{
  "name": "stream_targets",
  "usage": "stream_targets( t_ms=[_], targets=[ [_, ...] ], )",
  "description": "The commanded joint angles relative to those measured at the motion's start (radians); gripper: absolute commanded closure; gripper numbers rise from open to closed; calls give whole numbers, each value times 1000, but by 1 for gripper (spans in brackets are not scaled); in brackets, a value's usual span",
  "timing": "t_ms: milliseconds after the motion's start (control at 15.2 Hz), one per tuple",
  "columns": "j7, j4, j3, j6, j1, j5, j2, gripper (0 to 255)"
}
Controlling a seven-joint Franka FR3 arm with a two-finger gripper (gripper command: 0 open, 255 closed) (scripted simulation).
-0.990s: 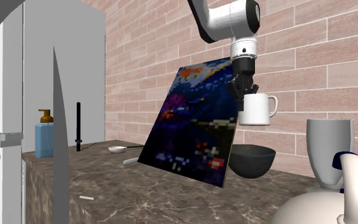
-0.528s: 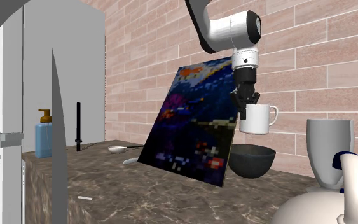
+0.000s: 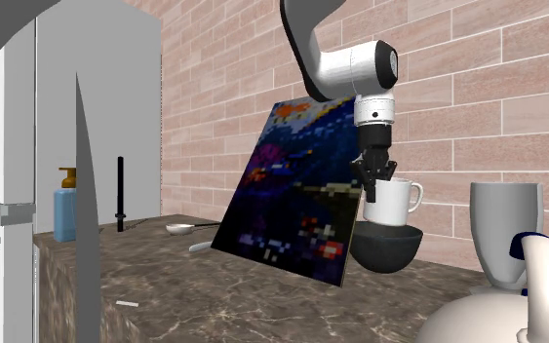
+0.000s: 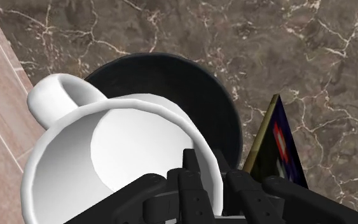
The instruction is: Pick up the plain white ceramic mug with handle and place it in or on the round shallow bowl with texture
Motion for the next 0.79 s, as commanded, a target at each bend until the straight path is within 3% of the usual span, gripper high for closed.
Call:
stream_targets(
  t_ms=[0,462,528,726],
  targets=[
    [-4,-12,5,16,0,7,7,255],
    [-4,-12,5,16,1,7,7,255],
    [-4,-14,4,16,1,6,5,0],
    [-3,-16,3,17,3,4,3,0]
  ],
)
